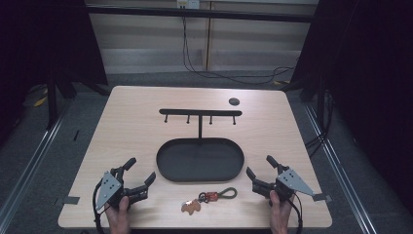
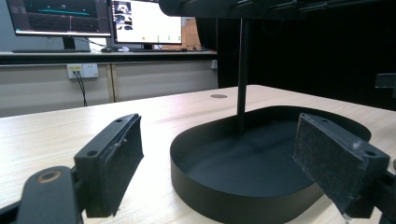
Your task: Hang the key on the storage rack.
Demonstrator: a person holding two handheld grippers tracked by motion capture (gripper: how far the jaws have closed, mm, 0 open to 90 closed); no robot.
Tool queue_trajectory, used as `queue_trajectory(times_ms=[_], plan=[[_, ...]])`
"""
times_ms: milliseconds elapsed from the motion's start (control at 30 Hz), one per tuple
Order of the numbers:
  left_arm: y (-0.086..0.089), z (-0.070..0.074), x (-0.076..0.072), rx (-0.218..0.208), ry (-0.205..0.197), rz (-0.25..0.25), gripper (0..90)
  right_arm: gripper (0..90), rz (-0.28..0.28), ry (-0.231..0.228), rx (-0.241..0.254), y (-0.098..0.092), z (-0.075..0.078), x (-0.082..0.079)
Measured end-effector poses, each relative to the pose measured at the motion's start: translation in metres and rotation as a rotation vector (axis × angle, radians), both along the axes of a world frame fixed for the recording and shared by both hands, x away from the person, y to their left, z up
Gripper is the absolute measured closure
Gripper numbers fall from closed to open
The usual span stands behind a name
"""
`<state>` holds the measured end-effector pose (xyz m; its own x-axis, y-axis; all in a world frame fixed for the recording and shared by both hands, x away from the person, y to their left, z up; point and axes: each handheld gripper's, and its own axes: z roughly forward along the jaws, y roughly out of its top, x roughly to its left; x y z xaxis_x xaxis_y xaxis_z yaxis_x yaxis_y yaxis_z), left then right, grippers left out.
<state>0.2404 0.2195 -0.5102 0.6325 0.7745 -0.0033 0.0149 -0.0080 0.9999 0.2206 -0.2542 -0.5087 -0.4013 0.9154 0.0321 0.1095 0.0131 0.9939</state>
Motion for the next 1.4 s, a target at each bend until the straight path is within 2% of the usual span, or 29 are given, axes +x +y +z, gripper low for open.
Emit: queue_trajectory(times_ms=[100,200,367,567,633,667,767,933,1000,1067,1167,1267,1300,1367,1400], plan=[[0.0,0.0,0.0,-0.002,0.002,0.0,15.5,13.0,-0.012,0.007,-0.003,0.001,0.0,0.001],[0.0,0.0,0.0,-0.002,0.002,0.0,15.5,13.2,-0.013,0.048,-0.044,0.003,0.002,0.003],[0.0,0.0,0.0,-0.002,0.003,0.0,15.5,14.1,0.016,0.077,-0.068,0.006,0.003,0.004],[0.0,0.0,0.0,-0.003,0.003,-0.001,15.5,28.1,0.028,0.097,-0.075,0.006,0.003,0.006],[-0.001,0.0,0.0,-0.007,0.003,0.0,15.5,31.9,0.054,0.111,-0.076,0.008,0.003,0.007],[0.0,0.0,0.0,-0.003,0.003,0.0,15.5,31.8,0.058,0.119,-0.079,0.009,0.003,0.007],[0.0,0.0,0.0,-0.002,0.003,0.0,15.5,30.8,0.118,0.141,-0.109,0.013,0.004,0.008],[0.0,0.0,0.0,-0.005,0.001,0.0,15.5,30.4,0.147,0.173,-0.097,0.015,0.008,0.006],[0.0,0.0,0.0,-0.003,0.003,0.0,15.5,33.0,0.142,0.176,-0.13,0.017,0.011,0.005],[0.0,0.0,0.0,-0.001,0.0,0.0,15.5,33.5,0.165,0.22,-0.156,0.019,0.016,0.007],[0.0,0.0,0.0,-0.003,0.003,0.0,15.5,42.6,0.215,0.263,-0.195,0.021,0.022,0.008],[-0.001,0.0,0.0,-0.007,0.003,0.0,15.5,47.0,0.266,0.296,-0.203,0.022,0.027,0.01],[-0.001,0.0,0.0,-0.008,0.003,0.0,15.5,52.3,0.286,0.306,-0.205,0.023,0.028,0.011],[0.0,0.0,0.0,-0.002,0.003,0.0,15.5,54.1,0.319,0.317,-0.186,0.025,0.031,0.013],[0.0,0.0,0.0,-0.002,0.002,0.0,15.5,55.5,0.337,0.33,-0.2,0.026,0.033,0.014]])
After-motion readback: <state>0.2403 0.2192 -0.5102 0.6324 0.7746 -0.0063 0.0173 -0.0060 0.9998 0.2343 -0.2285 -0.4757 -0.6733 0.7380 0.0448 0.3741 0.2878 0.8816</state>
